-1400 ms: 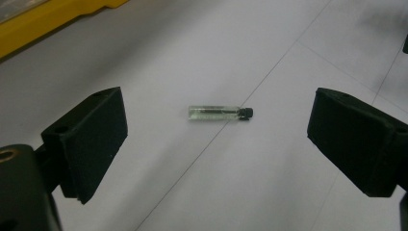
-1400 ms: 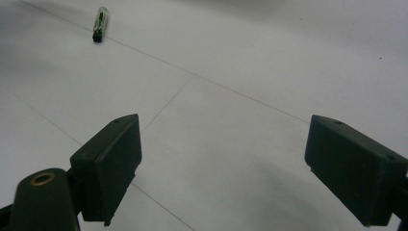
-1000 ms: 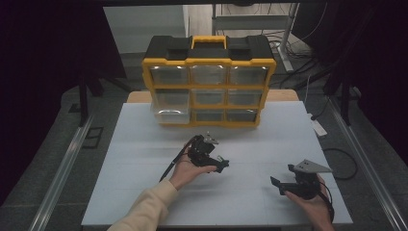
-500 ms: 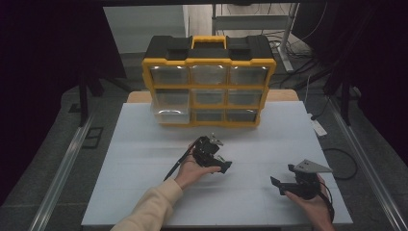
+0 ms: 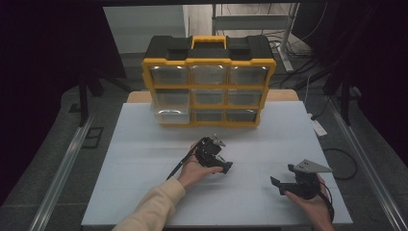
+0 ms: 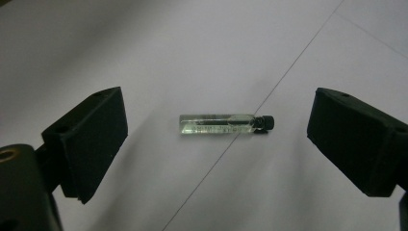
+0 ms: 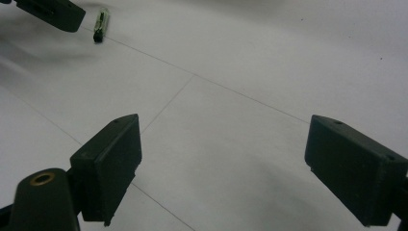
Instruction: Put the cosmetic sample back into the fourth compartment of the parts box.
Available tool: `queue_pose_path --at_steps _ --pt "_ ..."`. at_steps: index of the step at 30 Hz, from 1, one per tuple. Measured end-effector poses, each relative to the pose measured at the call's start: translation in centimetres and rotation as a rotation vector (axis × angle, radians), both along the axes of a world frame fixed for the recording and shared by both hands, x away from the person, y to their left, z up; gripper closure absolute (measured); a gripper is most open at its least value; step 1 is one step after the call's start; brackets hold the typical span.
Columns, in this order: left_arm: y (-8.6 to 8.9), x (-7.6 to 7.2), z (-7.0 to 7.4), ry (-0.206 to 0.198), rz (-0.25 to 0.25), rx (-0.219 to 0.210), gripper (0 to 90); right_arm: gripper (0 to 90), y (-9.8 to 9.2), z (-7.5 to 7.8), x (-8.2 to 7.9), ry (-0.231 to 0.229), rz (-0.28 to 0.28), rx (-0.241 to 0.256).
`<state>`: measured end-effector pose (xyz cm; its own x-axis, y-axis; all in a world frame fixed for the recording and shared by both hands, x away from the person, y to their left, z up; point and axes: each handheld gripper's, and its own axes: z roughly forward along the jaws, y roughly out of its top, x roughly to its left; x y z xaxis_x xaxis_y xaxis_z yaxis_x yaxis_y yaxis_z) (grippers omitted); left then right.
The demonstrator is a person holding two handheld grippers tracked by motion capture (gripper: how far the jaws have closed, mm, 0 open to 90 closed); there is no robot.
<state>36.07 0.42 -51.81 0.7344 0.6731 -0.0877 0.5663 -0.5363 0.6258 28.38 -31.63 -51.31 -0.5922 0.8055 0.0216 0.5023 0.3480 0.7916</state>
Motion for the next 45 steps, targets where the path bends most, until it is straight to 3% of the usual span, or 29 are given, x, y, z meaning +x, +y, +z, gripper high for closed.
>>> queue_pose_path --at_steps 15,27,45 --pt "-0.8 0.0 -0.7 -0.022 0.005 0.046 9.2 13.1 0.0 0.0 0.0 0.001 0.0 0.0" --pt "-1.0 -0.1 -1.0 -0.027 -0.007 0.065 20.1 13.1 0.0 0.0 0.0 0.0 0.0 -0.001" --pt "-0.9 -0.2 -0.8 -0.021 -0.036 0.051 39.6 13.1 0.0 0.0 0.0 0.001 -0.001 -0.002"
